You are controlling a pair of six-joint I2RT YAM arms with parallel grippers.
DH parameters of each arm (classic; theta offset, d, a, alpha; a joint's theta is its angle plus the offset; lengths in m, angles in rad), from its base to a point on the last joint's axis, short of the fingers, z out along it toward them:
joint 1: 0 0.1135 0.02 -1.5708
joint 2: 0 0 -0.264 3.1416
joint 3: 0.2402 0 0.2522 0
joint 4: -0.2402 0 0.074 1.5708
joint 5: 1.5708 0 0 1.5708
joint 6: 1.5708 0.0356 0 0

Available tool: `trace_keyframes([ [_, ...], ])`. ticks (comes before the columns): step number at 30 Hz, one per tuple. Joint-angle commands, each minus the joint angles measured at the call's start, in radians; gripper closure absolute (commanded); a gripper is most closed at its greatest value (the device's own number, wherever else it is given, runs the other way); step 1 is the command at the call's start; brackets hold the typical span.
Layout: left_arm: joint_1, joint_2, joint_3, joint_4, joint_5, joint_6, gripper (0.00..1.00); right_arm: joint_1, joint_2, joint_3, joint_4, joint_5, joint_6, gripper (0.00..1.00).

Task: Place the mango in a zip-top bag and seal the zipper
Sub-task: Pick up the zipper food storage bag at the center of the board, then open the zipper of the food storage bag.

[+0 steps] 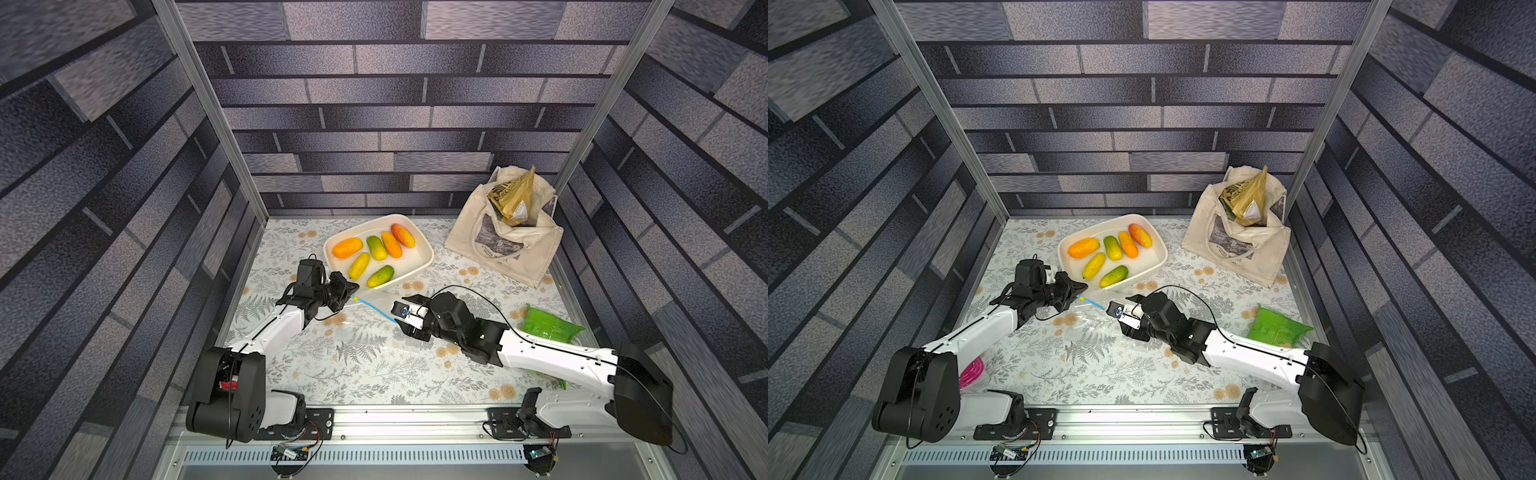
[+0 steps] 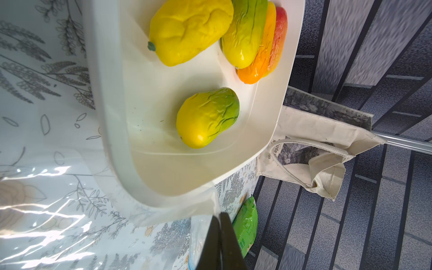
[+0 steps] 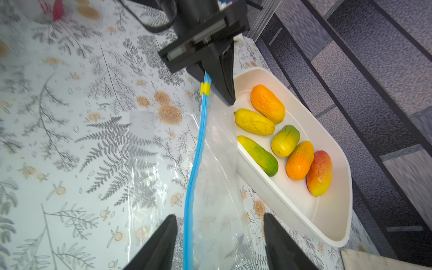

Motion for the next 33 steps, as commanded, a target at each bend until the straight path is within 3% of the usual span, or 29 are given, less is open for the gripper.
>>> trace_keyframes([
  [1,-0.010,0.016,0.041,0.013,0.002,0.039,1.00,-0.024,-0.039,0.072,-0.235,-0.073,0.238,0.30],
  [6,-0.038,0.022,0.076,-0.035,-0.035,0.074,1.00,-0.036,0.130,0.244,-0.293,-0.117,0.328,0.28],
  [13,-0.044,0.019,0.085,-0.061,-0.057,0.092,1.00,-0.046,0.381,0.398,-0.237,-0.075,0.356,0.44],
  [18,-0.046,0.038,0.097,-0.059,-0.048,0.094,1.00,-0.082,0.441,0.403,-0.180,-0.076,0.389,0.55],
  [33,-0.052,0.060,0.113,-0.061,-0.048,0.089,1.00,-0.088,0.517,0.434,-0.148,-0.115,0.344,0.49],
])
